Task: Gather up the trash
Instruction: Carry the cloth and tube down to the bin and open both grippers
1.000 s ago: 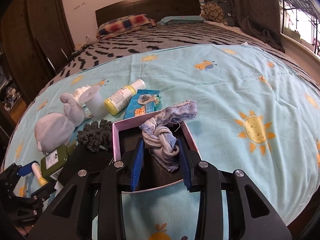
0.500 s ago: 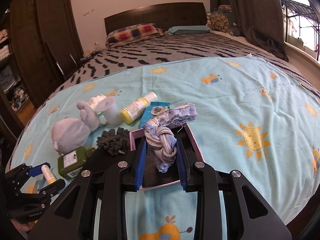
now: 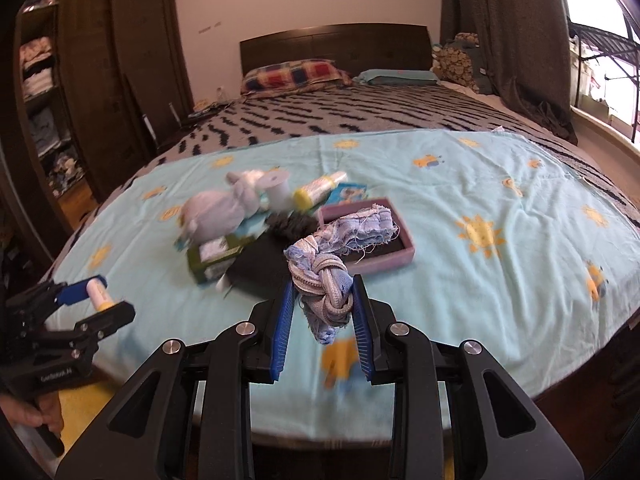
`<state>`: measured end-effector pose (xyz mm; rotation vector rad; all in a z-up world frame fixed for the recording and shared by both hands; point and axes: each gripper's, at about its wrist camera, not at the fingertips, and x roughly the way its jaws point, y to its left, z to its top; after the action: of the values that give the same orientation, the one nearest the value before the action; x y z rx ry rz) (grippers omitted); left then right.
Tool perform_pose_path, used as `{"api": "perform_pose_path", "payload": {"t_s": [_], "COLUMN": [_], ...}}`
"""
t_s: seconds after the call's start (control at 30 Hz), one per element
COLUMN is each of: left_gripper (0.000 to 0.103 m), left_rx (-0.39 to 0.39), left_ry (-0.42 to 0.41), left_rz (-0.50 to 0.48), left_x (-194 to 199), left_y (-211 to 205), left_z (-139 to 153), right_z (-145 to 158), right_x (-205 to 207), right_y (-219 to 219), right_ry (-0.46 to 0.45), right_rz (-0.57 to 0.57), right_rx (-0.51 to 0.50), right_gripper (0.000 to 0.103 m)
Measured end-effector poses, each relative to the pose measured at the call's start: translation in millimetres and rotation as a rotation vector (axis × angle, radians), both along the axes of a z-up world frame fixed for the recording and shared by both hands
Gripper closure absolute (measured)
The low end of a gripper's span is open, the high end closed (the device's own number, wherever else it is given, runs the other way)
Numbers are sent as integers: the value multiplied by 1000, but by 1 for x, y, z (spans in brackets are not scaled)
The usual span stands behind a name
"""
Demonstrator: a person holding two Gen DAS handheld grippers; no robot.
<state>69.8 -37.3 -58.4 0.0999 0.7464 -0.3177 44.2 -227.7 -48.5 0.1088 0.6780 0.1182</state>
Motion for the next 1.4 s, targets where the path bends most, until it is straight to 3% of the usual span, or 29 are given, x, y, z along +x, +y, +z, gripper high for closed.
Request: {"api": "perform_pose_path", "payload": {"t_s": [0.2, 0.47, 0.67, 0.87, 1.03, 1.3, 1.33, 1.4], "left_gripper": [38, 38, 38, 38, 38, 38, 37, 29], "left_rx": [-25, -57, 13, 35, 8, 34, 34, 29], "left_ry": [51, 170, 254, 351, 444, 452, 454, 449], "left_rz": [-17, -9, 11, -13, -21, -27, -25, -16], "left_x": [-40, -70, -74, -67, -68, -73, -71, -70], "left_y": [6, 13, 12, 5, -1, -10, -12, -12], "left_z": [-22, -65, -123, -183, -219, -229, -225, -222], "right_z": [-29, -78, -127, -180, -209, -211, -209, -206], "right_x": [-47, -73, -71, -60, -52, -46, -47, -48], "right_y": [19, 41, 53, 53, 57, 56, 55, 53], "right_ry": [68, 198, 331, 441, 475, 448, 442, 432], "right_rz": [66, 112, 116, 66, 67, 45, 41, 35], "right_rx": [48, 121, 130, 133, 156, 174, 175, 174], "right_gripper": [74, 74, 74, 74, 74, 69, 67, 55]}}
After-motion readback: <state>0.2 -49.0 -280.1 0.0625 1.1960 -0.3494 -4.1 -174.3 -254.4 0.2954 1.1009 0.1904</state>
